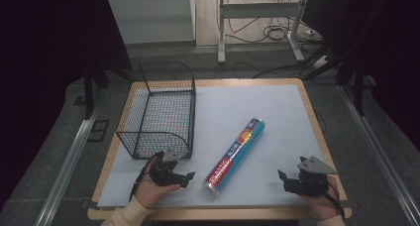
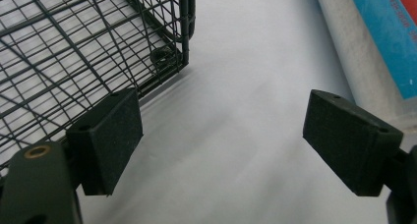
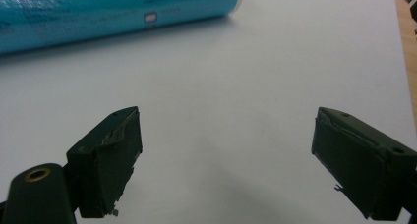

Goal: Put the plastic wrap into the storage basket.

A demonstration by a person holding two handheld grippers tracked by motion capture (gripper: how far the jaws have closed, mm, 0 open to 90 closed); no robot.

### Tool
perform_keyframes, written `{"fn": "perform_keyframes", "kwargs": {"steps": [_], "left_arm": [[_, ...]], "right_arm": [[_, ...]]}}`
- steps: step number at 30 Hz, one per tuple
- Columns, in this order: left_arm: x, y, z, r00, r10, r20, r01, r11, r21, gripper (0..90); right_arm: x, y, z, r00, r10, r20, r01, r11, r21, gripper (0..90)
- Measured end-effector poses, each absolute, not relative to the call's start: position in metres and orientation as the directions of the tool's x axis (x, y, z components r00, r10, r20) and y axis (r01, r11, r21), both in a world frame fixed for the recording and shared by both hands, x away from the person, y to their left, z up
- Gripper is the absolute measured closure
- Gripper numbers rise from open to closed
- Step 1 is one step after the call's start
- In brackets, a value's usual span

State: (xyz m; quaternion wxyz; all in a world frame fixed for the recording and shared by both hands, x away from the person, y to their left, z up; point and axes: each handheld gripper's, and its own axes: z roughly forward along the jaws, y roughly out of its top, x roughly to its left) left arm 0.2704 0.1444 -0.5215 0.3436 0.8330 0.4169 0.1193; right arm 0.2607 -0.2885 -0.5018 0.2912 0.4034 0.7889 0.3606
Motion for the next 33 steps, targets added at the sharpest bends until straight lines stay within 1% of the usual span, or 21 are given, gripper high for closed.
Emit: {"fn": "perform_keyframes", "kwargs": {"steps": [2,3,7,12,17,21,27,33], "left_arm": [[0.270,0.145,-0.520,0.622,0.778,-0.090,0.612,-0.412,0.675,15.1],[0.269,0.145,-0.519,0.617,0.781,-0.096,0.616,-0.404,0.677,15.1],[0.270,0.143,-0.518,0.613,0.785,-0.091,0.620,-0.407,0.671,15.8],[0.266,0.143,-0.513,0.611,0.788,-0.070,0.621,-0.422,0.661,17.9],[0.263,0.141,-0.496,0.606,0.788,-0.110,0.623,-0.384,0.681,18.8],[0.262,0.136,-0.483,0.606,0.789,-0.097,0.620,-0.393,0.679,18.6],[0.266,0.131,-0.477,0.582,0.805,-0.113,0.642,-0.370,0.671,18.7],[0.269,0.121,-0.473,0.587,0.800,-0.122,0.646,-0.372,0.667,17.9]], "right_arm": [[0.261,-0.288,-0.501,-0.508,0.845,-0.169,0.426,0.417,0.803,13.3],[0.261,-0.287,-0.502,-0.517,0.842,-0.154,0.444,0.417,0.793,14.6],[0.262,-0.285,-0.505,-0.530,0.836,-0.145,0.459,0.426,0.779,14.5],[0.263,-0.283,-0.503,-0.537,0.831,-0.142,0.454,0.427,0.782,14.2],[0.265,-0.283,-0.506,-0.550,0.824,-0.137,0.456,0.434,0.777,14.2],[0.266,-0.283,-0.504,-0.546,0.826,-0.139,0.454,0.432,0.780,14.2],[0.265,-0.283,-0.504,-0.547,0.824,-0.146,0.446,0.435,0.782,14.2],[0.267,-0.284,-0.506,-0.548,0.822,-0.157,0.445,0.445,0.777,14.1]]}}
